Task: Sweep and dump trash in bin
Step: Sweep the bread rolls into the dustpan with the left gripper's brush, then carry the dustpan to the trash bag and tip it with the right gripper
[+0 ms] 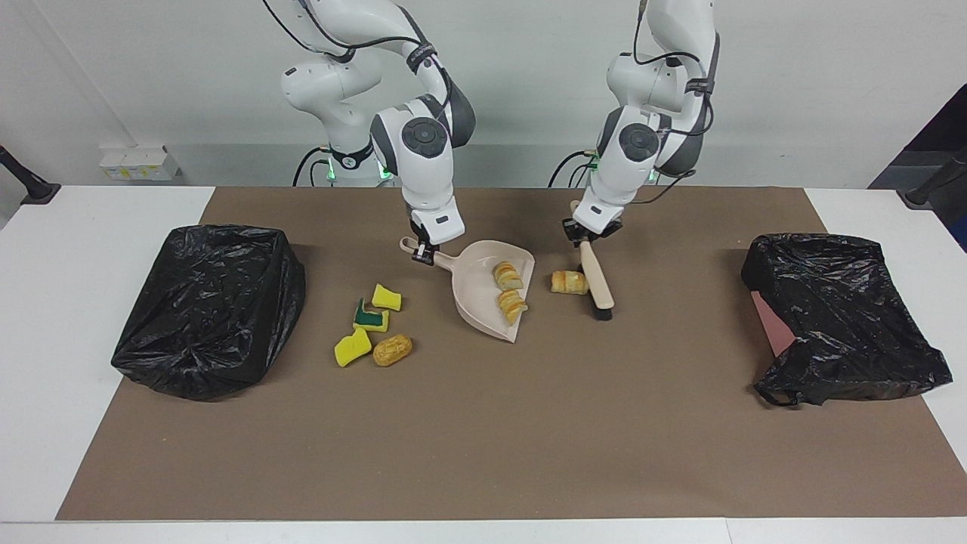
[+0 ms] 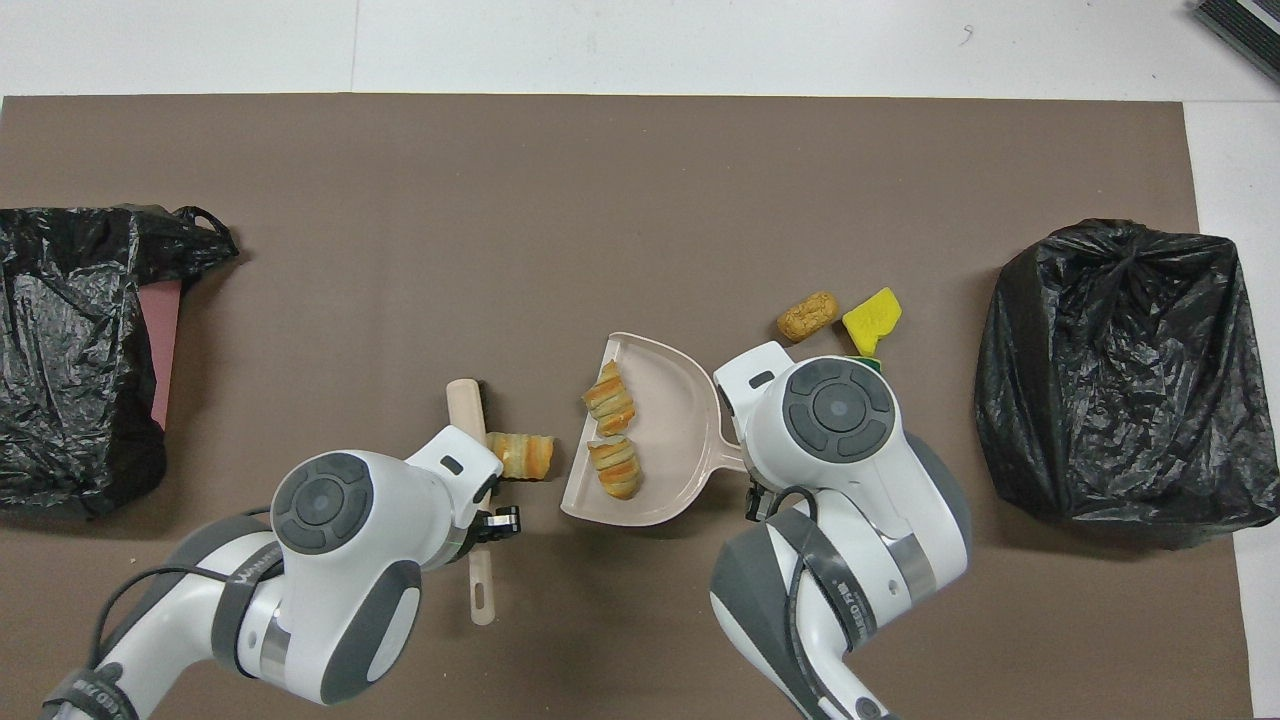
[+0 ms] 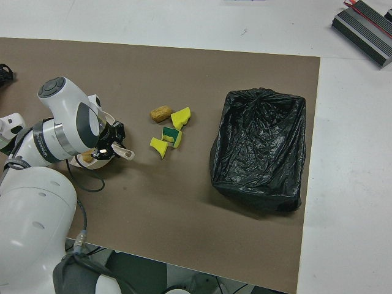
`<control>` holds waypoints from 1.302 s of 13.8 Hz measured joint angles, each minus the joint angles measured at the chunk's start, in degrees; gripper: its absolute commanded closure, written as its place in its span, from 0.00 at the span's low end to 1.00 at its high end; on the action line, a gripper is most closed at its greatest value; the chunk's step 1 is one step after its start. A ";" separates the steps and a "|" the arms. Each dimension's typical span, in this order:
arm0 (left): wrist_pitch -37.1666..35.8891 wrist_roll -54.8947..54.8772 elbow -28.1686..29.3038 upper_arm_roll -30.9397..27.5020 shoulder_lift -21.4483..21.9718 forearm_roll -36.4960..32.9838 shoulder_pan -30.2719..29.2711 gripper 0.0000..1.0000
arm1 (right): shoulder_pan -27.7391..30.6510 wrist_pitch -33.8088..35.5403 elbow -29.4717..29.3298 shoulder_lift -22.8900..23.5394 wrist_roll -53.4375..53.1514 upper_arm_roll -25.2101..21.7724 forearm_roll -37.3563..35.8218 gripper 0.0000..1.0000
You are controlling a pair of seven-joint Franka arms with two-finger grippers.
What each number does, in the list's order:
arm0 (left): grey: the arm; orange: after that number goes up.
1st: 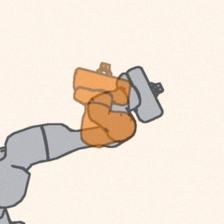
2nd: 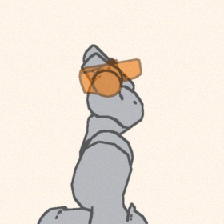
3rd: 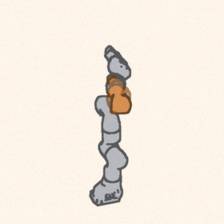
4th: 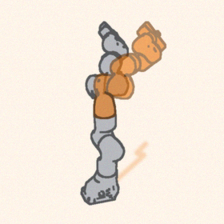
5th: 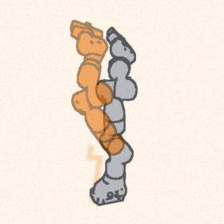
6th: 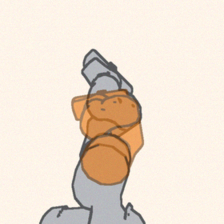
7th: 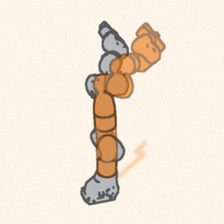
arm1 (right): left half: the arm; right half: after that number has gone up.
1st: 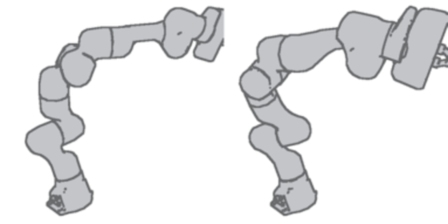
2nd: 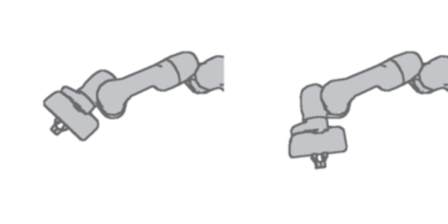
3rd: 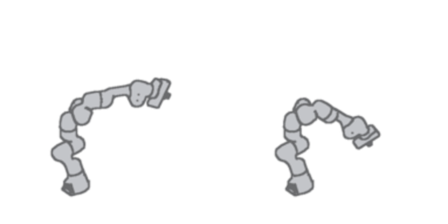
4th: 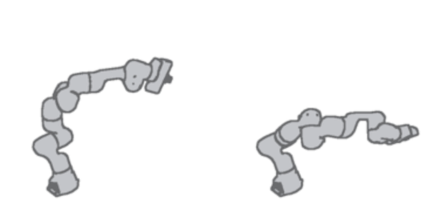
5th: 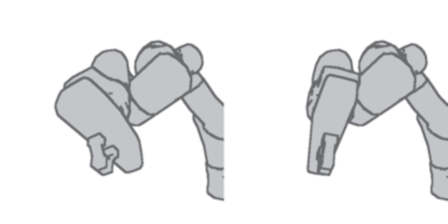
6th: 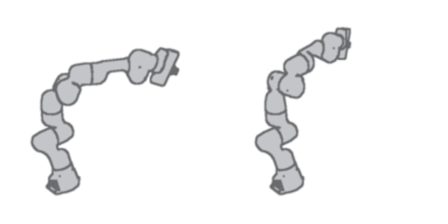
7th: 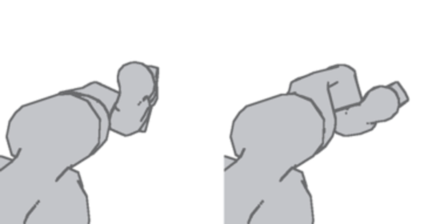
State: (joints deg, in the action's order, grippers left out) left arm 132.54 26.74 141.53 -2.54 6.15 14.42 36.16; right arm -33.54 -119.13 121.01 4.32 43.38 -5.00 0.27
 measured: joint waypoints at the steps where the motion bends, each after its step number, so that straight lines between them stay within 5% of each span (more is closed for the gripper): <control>1: 1.74 0.00 -0.05 0.06 -0.13 2.13 2.40 1.00 | 0.00 0.00 0.00 0.00 0.00 0.00 0.00 1.00; 5: 5.83 0.13 -0.55 0.37 -0.99 6.58 9.93 1.00 | -0.01 0.00 0.05 0.00 0.00 -0.02 0.00 1.00; 10: 5.01 0.22 -3.14 -0.80 -1.32 6.78 10.33 1.00 | -0.01 0.00 0.08 0.00 0.00 -0.02 0.00 1.00; 18: -9.75 -0.63 -7.41 -1.84 5.05 -0.57 -3.78 1.00 | 3.59 1.06 -0.77 -3.08 -0.22 -0.18 0.02 1.00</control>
State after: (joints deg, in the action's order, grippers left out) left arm 122.79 26.11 134.12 -4.38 11.21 13.85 32.38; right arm -29.95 -118.08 120.24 1.24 43.16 -5.18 0.29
